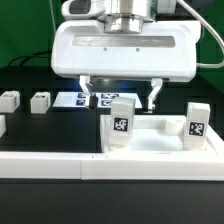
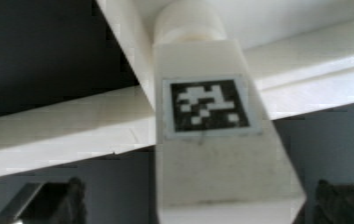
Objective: Assemble square table
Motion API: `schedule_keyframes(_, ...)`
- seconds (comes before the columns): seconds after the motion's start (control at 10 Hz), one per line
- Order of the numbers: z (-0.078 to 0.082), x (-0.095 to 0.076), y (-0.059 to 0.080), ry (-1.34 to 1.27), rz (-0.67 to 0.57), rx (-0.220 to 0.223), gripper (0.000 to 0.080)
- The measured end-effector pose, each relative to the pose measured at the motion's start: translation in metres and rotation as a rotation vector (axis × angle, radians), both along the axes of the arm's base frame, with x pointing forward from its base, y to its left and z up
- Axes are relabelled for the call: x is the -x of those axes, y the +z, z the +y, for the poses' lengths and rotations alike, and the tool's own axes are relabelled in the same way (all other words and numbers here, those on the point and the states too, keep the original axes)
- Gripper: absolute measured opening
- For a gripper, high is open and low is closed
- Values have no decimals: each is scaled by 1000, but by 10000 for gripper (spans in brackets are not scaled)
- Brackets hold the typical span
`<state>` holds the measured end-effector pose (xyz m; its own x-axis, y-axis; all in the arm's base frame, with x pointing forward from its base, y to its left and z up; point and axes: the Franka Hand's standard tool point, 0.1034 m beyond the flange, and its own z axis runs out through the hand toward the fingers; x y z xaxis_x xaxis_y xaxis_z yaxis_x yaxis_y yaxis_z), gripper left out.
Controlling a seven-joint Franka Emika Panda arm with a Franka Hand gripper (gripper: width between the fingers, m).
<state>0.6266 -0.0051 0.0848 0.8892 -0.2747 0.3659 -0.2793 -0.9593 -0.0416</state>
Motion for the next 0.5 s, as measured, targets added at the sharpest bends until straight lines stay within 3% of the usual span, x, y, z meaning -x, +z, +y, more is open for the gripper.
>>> schedule_keyframes(0.1,2,-1,0,-1,119,-49,649)
schedule_keyframes(0.4,4,-2,-2,-6,359,-136,649)
schedule_keyframes(0.5,3,-9,-3,-7,365,-137,649)
